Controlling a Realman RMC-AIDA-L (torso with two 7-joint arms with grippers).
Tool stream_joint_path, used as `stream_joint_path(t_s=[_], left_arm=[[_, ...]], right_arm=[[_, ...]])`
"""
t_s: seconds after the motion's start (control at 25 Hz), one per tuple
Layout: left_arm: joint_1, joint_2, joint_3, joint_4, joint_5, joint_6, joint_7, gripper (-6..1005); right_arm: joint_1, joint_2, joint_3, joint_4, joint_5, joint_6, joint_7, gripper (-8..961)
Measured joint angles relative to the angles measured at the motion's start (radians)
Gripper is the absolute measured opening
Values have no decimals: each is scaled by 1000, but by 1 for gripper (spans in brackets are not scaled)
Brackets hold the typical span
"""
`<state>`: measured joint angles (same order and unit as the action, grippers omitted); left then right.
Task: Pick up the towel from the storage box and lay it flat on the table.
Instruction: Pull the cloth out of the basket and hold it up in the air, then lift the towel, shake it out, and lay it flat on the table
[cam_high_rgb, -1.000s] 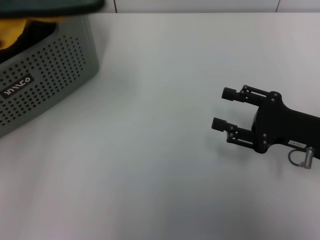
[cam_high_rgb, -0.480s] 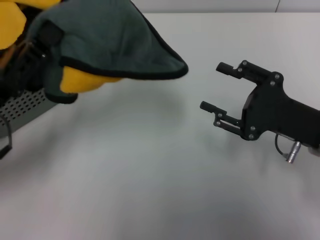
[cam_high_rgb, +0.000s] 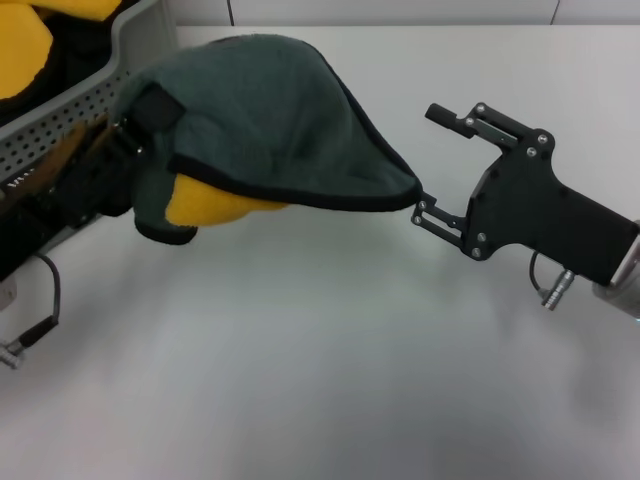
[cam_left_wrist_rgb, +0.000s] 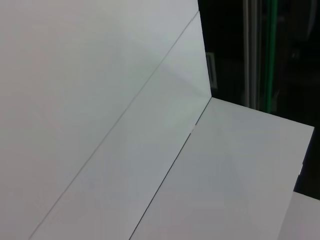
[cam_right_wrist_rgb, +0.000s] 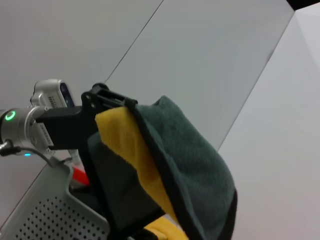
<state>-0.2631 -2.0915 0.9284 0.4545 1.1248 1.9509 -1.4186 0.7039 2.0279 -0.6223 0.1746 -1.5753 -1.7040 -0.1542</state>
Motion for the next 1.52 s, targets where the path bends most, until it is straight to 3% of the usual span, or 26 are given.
stream_joint_path(t_s=[0.16, 0.72, 0.92, 1.16, 1.52], left_arm=[[-10, -1, 1, -28, 2, 0, 8, 66], [-18, -1, 0, -55, 1, -8, 29, 67], [-23, -1, 1, -71, 17, -9, 43, 67], [-25, 3, 1, -139, 25, -33, 110, 66], [-47, -4, 3, -283, 83, -185, 267, 154]], right_arm=[[7, 0, 0, 15, -2, 7, -16, 585], [2, 0, 5, 58, -42, -15, -131, 205], [-1, 0, 26, 59, -45, -25, -141, 190], [-2, 0, 28, 53, -37, -87, -136, 14], [9, 0, 151, 6, -39, -274, -65, 10]])
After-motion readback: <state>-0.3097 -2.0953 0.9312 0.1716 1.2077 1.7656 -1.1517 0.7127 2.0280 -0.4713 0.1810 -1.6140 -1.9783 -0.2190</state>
